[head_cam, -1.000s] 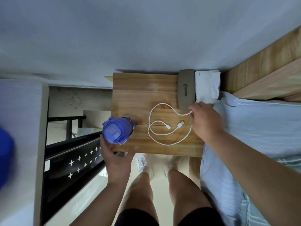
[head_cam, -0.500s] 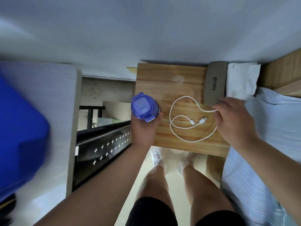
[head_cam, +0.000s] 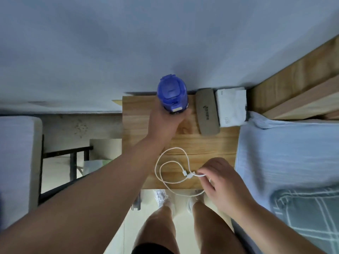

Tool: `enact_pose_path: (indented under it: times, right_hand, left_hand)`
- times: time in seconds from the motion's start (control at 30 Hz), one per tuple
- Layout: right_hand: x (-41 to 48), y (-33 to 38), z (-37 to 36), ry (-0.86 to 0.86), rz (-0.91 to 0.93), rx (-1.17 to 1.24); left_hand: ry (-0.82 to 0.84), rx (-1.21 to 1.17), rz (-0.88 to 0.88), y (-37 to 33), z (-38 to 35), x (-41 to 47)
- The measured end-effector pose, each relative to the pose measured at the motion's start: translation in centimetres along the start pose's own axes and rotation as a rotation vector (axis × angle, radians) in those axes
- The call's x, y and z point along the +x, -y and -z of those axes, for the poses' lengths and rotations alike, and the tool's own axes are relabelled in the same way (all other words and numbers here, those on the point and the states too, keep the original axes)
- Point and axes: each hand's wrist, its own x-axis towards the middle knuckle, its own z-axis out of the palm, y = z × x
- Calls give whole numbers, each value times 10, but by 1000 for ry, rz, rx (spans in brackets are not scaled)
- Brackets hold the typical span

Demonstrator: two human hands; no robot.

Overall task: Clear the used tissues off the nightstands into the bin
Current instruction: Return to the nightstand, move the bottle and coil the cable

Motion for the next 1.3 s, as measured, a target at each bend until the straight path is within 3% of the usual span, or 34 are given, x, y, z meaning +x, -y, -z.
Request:
enact_pose_path:
  times: [0.4,0.53,0.63,0.73,0.83,0.93,1.13,1.2,1.3]
  right_hand:
    - [-13,11,1,-70,-197,69]
    - [-13,23,17,-111,-318,188]
    - [-10,37,41,-112,-324,222]
    - [-7,58,73,-45,-320,289]
    - [-5,92,114,-5,-434,542]
    - [-5,126,169,12,-478,747]
    - [-24,185,287,56,-229,689]
    - [-32,194,325,25,-154,732]
    - [-40,185,367,-190,-152,916]
  left_hand:
    - [0,-9,-144,2,-41,19]
    - [61,-10,4,1,-30,13]
    - [82,173,140,-11,4,-24]
    - [335,165,112,-37,44,-80]
    - [611,159,-40,-82,75,-137]
    - [718,263,-265,-133,98,-176]
    - [533,616,-610,-211,124,-211]
    - [522,827,-537,-227,138,-209]
    - [495,833,-164,-231,168,-204]
